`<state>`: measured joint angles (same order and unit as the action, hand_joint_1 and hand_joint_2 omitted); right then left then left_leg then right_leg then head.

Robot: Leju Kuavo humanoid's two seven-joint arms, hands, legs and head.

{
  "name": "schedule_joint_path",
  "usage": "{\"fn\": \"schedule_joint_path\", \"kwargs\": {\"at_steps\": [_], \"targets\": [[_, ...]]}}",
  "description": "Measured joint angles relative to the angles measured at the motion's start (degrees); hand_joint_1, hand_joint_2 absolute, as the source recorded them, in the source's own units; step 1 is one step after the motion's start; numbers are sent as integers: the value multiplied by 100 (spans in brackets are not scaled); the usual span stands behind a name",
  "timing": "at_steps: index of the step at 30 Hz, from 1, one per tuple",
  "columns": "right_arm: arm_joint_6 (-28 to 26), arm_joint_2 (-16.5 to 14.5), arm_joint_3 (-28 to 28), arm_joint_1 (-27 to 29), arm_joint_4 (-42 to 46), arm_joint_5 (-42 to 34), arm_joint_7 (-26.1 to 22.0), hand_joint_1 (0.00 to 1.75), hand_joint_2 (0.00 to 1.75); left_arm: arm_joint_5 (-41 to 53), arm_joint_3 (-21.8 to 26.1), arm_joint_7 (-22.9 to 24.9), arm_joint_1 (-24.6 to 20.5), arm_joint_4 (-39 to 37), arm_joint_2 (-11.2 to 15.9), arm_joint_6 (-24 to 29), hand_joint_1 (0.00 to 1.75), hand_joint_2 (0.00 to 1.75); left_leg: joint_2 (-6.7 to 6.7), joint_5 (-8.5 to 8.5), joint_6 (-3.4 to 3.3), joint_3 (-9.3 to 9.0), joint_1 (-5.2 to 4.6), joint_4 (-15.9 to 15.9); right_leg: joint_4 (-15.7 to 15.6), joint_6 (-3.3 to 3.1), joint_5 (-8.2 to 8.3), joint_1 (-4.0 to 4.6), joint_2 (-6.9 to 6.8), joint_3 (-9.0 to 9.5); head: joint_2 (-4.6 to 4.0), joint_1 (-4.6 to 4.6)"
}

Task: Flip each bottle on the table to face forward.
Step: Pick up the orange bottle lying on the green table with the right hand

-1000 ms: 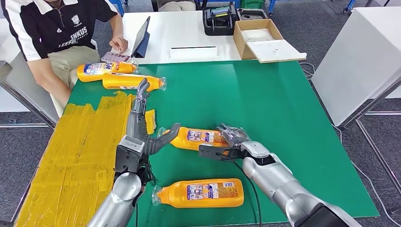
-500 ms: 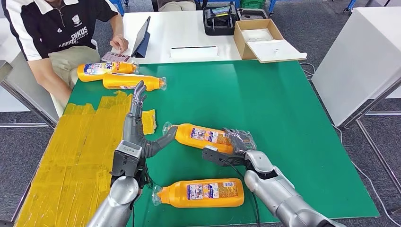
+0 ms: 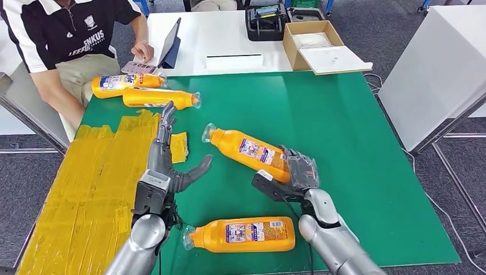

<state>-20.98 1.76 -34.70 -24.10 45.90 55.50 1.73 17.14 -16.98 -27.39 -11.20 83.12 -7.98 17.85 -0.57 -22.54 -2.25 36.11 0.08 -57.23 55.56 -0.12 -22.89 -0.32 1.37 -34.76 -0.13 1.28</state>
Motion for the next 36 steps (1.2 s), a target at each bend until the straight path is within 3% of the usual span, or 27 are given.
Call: {"fn": "schedule_joint_path", "kwargs": {"at_steps": [6, 13, 21, 36], "targets": [[-941, -301, 758, 782, 1235, -209, -568, 175, 175, -400, 90, 249, 11, -110, -2, -687, 0, 175, -1, -2, 3, 14, 1, 1, 0, -1, -2, 1, -1, -13, 0, 0], [-1605, -725, 1178, 1472, 2211, -369, -1302, 175, 175, -1535, 201, 422, 110, -144, -13, -1350, 0, 175, 1, -4, 4, 18, 1, 2, 0, -1, -2, 1, 0, -19, 0, -1], [-1657, -1238, 1529, 1885, 2758, -322, -2484, 175, 175, -3055, 292, 906, 317, 45, -13, -2068, 0, 175, 1, -3, 5, 18, 0, 3, 0, -2, -3, 1, 0, -20, 0, 0], [-1657, -1669, 1806, 2028, 2827, 230, -2799, 175, 175, -4236, 316, 1290, 368, 95, -45, -2401, 0, 175, 1, -3, 5, 19, -1, 3, 0, -1, -2, 0, 0, -20, 0, -1]]}}
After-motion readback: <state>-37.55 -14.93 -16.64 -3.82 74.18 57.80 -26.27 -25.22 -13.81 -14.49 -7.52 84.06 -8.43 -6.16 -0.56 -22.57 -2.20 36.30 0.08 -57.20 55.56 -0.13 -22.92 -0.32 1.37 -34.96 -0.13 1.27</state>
